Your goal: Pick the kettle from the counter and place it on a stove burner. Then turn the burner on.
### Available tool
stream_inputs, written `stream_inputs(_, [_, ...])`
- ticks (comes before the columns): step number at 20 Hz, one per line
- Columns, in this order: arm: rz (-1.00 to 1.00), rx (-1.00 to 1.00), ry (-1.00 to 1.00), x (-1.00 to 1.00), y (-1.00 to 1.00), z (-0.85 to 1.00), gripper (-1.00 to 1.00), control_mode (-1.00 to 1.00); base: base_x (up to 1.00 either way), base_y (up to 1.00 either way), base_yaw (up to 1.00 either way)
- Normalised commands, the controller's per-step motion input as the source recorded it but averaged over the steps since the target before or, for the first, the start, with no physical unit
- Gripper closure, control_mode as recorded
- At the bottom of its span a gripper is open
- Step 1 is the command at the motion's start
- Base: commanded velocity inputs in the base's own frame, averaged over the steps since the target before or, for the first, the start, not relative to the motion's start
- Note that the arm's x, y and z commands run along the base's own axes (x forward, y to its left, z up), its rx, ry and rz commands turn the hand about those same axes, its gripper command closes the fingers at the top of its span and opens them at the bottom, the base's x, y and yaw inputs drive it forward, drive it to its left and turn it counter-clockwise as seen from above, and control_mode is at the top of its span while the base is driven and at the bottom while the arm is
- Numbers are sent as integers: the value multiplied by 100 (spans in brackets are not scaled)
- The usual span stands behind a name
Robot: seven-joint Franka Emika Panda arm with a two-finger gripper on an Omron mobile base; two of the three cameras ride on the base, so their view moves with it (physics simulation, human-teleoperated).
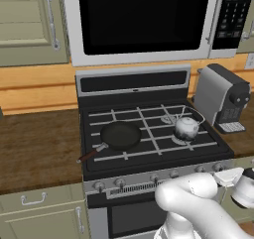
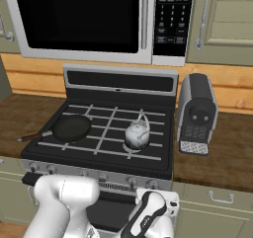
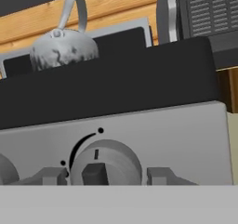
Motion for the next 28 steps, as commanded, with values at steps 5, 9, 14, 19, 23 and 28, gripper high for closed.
stream_inputs(5, [0, 0, 0, -1, 0, 0, 100, -100, 0, 0, 0])
stream_inputs(9, [0, -3, 1, -3, 0, 0, 100, -100, 0, 0, 0])
stream_inputs(14, [0, -15, 1, -9, 0, 0, 100, -100, 0, 0, 0])
stream_inputs(19, [0, -19, 0, -9, 0, 0, 100, -100, 0, 0, 0])
stream_inputs(23, [0, -18, 0, -16, 0, -1, 100, -100, 0, 0, 0])
stream_inputs(28, [0, -18, 0, -18, 0, 0, 100, -100, 0, 0, 0])
